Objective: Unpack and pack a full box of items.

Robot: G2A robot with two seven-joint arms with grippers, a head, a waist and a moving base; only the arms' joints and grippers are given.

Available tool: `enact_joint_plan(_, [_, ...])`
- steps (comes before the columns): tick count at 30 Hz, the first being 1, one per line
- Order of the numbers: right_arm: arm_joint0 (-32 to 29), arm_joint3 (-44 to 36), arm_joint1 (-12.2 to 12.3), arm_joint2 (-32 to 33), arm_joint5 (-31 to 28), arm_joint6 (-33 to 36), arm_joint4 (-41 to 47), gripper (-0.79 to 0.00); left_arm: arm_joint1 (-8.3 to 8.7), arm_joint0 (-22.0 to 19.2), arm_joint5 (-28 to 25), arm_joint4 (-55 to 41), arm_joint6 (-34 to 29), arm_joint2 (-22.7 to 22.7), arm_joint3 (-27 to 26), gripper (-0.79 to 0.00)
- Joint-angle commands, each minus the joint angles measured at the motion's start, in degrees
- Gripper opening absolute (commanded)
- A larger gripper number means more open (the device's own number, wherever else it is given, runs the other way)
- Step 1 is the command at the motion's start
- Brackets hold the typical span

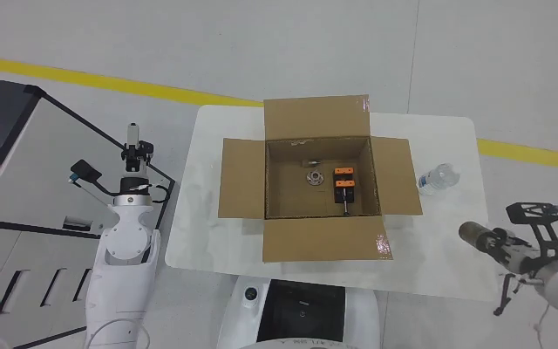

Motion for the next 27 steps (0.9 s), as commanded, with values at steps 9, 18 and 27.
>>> enact_joint_plan(9, [18.33,17.63,1.24,-13.39,2.64,3.28,-8.4,-0.785,0.0,0.0,0.0,0.0,0.0,0.0,0.0,0.0])
enact_joint_plan(18, [25.69,25.89,1.17,-21.08,3.55,2.22,-12.24,-0.785,0.0,0.0,0.0,0.0,0.0,0.0,0.0,0.0])
enact_joint_plan(27, [26.06,27.36,0.93,-25.04,3.0,1.19,-12.82,-0.785,0.0,0.0,0.0,0.0,0.0,0.0,0.0,0.0])
